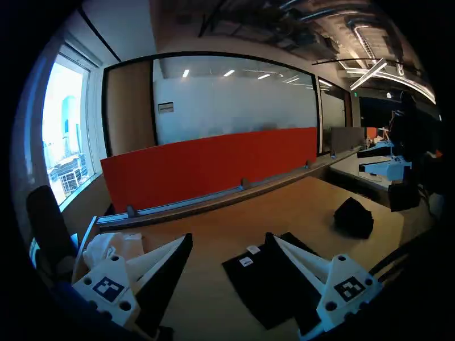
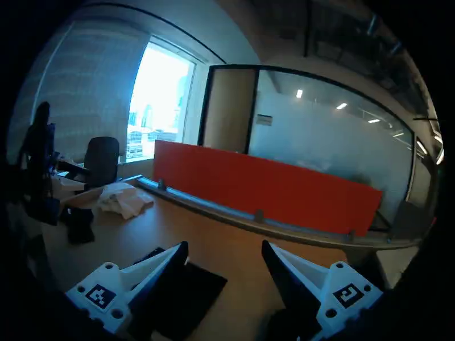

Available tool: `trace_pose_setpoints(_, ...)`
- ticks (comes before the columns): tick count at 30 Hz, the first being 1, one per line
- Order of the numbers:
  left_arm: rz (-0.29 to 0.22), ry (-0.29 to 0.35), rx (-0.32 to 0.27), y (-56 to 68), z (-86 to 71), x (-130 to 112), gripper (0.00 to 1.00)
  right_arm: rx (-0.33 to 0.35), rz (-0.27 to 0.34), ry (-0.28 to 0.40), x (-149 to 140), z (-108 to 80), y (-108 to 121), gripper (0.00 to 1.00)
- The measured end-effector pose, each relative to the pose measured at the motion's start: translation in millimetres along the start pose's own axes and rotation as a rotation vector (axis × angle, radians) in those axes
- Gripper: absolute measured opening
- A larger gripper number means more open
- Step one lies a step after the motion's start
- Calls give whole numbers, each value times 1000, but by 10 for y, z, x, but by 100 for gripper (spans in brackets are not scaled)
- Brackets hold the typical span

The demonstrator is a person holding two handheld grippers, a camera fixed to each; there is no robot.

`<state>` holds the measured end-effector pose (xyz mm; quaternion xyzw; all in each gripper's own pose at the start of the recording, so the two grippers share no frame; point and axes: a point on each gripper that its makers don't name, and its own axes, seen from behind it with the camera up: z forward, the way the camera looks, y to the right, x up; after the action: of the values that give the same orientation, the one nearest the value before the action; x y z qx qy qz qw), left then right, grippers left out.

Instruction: Fold towel

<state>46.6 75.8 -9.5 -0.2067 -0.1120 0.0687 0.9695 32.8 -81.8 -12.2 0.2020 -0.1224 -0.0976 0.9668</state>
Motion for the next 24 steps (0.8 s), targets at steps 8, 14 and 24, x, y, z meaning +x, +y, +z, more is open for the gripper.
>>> trace_pose_setpoints(8, 38, -50, -68, 150, 54, -122, 94, 88, -38, -58, -106, 12, -155, 100)
trace_pose_setpoints(14, 43, -82, -102, 236, 97, -248, 94, 123, -70, -98, -236, 23, -216, 100)
trace_pose_setpoints(24, 43, -151, -120, 344, 178, -668, 94, 162, -71, -186, -729, 72, -319, 100)
